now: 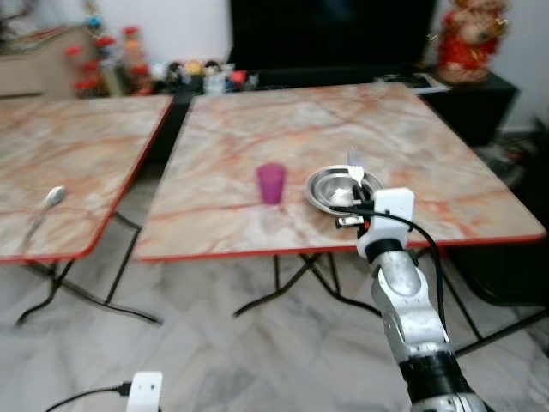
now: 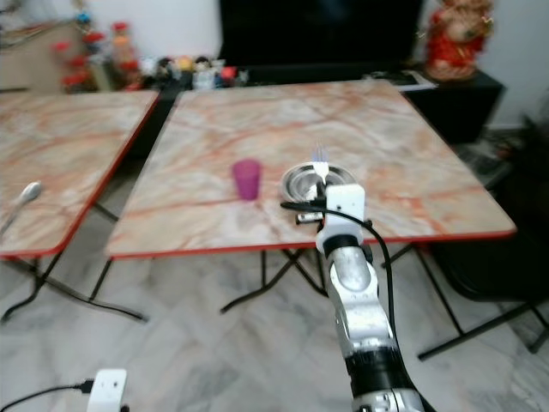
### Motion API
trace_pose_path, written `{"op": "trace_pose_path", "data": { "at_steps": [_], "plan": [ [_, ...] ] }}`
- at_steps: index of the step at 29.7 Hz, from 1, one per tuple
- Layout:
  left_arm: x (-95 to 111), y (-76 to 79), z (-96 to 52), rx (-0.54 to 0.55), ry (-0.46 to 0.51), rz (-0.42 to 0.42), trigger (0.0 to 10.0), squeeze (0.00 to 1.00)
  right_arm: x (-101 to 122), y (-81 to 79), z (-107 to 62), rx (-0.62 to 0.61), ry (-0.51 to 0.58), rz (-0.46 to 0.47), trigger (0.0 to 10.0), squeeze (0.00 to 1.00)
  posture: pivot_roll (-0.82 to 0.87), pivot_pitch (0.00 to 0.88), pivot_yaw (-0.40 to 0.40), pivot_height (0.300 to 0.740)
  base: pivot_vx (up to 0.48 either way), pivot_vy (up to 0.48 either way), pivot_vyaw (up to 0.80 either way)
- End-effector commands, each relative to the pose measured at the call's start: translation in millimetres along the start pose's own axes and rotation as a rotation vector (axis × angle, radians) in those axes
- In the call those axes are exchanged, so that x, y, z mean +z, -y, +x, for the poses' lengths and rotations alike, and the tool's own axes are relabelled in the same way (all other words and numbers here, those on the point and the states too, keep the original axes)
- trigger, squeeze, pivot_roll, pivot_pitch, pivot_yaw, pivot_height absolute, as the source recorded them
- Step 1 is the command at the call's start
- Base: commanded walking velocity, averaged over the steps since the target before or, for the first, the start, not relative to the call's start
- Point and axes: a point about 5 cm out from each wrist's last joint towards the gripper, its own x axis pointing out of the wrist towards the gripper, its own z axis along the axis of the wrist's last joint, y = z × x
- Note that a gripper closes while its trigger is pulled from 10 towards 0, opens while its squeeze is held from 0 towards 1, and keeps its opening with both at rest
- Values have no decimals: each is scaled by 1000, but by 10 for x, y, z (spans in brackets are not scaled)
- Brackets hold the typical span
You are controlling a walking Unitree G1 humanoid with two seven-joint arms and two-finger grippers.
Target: Setting the table
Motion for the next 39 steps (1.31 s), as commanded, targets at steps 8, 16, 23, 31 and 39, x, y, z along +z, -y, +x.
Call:
{"op": "trace_pose_path", "data": {
  "at_steps": [8, 16, 23, 31, 39],
  "plan": [
    [-68, -36, -14, 11, -20, -2, 10000, 0, 19, -108, 24, 26, 4, 20, 10000, 0, -65, 0, 28, 740, 348, 0, 0],
    [-50, -33, -9, 9, -15, 2, 10000, 0, 24, -119, 29, 35, 8, 6, 10000, 0, -63, 0, 29, 740, 349, 0, 0],
    [-50, -34, -9, 9, -16, 2, 10000, 0, 30, -137, 33, 47, 14, -4, 10000, 0, -64, 0, 30, 740, 349, 0, 0],
    [-51, -25, -9, 8, -17, 0, 10000, 0, 54, -170, 30, 64, 33, 0, 10000, 0, -63, 0, 29, 740, 350, 0, 309],
    [-46, -25, -8, 9, -15, 10, 10000, 0, 53, -160, 24, 64, 33, -4, 10000, 0, -66, 0, 30, 740, 235, 0, 0]
  ]
}}
